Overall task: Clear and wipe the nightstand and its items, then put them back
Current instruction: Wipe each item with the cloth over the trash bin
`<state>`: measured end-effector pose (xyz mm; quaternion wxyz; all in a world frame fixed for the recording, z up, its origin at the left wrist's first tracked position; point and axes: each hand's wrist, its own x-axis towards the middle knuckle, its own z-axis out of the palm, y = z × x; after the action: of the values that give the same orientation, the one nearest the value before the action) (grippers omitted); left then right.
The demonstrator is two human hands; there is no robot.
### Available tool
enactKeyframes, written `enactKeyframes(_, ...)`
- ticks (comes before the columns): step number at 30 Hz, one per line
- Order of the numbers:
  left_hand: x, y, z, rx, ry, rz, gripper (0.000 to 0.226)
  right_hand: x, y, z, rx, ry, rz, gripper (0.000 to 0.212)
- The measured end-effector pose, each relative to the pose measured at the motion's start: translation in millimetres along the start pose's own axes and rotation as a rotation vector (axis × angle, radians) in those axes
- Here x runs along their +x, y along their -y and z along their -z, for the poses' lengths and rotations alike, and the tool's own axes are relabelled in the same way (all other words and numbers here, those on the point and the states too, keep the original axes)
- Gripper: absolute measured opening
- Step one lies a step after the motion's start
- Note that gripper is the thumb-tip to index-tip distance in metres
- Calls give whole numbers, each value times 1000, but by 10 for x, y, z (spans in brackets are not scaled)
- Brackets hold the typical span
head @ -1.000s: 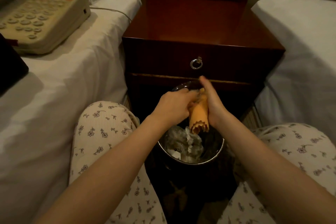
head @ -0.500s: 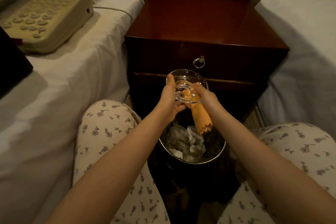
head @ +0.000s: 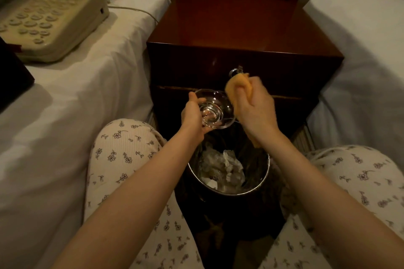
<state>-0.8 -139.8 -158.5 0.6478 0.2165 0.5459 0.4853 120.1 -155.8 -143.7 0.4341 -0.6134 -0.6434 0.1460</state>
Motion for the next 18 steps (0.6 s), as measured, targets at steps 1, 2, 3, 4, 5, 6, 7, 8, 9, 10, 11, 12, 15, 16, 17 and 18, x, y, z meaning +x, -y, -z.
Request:
enactKeyframes(1,-11,18,-12,29,4,9,52,-27,31,-40,-17,108,69,18)
enactKeyframes(2,-19,40,-22,60,14,15,50,-69,40,-104,-30,234,100,19)
enactKeyframes(3,-22,65,-27,77,34,26,48,-123,46,-168,-31,340,98,20)
enactKeyframes(4,-22,92,-30,90,59,40,48,-179,48,-220,-11,400,72,19)
enactKeyframes(5,-24,114,-36,105,87,48,48,-225,44,-256,16,411,46,17)
enactKeyframes(6,-29,131,-43,122,111,52,48,-254,39,-276,22,390,39,16)
enactKeyframes(7,-26,145,-46,132,128,58,48,-264,35,-283,2,364,48,17)
enactKeyframes(8,-28,151,-53,136,141,70,46,-260,30,-279,-23,337,62,17)
enactKeyframes(9,-29,154,-61,147,156,70,43,-242,16,-274,-48,308,73,17)
enactKeyframes(10,-33,152,-75,163,175,63,37,-212,1,-264,-79,280,78,16)
enactKeyframes(11,-38,158,-86,174,197,54,32,-182,-13,-249,-121,255,76,16)
enactKeyframes(12,-40,170,-94,176,215,54,30,-151,-33,-239,-174,237,66,16)
enactKeyframes(15,-45,237,-104,164,192,68,42,-84,-95,-222,-363,224,40,27)
enactKeyframes(16,-35,257,-107,160,170,67,46,-65,-106,-214,-425,222,35,32)
enactKeyframes(17,-20,271,-111,158,152,61,49,-50,-117,-202,-476,213,29,35)
enactKeyframes(18,-9,277,-116,155,133,54,51,-40,-124,-189,-514,200,20,36)
